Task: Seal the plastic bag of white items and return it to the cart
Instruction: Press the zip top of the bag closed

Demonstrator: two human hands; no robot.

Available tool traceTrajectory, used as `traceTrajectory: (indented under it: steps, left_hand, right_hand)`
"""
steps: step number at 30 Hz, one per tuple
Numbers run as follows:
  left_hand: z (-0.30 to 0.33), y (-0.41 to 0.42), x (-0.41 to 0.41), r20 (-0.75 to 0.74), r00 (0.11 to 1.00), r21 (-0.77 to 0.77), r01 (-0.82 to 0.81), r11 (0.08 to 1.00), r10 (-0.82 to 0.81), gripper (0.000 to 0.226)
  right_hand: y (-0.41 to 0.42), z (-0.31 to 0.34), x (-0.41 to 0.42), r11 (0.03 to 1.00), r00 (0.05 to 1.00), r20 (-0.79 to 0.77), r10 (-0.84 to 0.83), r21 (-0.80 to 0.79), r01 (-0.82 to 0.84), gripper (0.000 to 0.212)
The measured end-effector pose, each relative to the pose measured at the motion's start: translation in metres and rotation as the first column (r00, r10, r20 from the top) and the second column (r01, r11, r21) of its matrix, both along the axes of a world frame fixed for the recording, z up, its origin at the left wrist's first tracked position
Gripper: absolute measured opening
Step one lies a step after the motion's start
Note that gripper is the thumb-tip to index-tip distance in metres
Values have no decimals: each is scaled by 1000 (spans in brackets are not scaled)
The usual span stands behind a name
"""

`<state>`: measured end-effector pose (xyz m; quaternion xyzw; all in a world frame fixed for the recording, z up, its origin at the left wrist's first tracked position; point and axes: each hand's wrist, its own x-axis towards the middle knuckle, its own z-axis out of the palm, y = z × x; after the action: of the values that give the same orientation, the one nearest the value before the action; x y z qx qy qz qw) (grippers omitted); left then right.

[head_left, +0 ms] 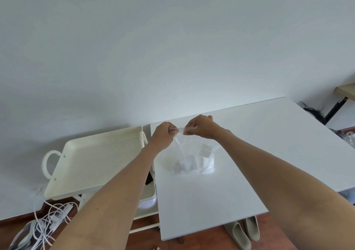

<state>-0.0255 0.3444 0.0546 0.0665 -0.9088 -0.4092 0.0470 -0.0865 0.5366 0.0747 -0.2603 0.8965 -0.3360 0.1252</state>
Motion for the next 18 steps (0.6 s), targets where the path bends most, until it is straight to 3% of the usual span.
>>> traceTrajectory:
  steps: [18]
  left_hand:
    - [6,1,1,-41,993,-94,107,990,-112,10]
  right_hand:
    - [7,2,-2,1000,998,-59,-10,27,12,11]
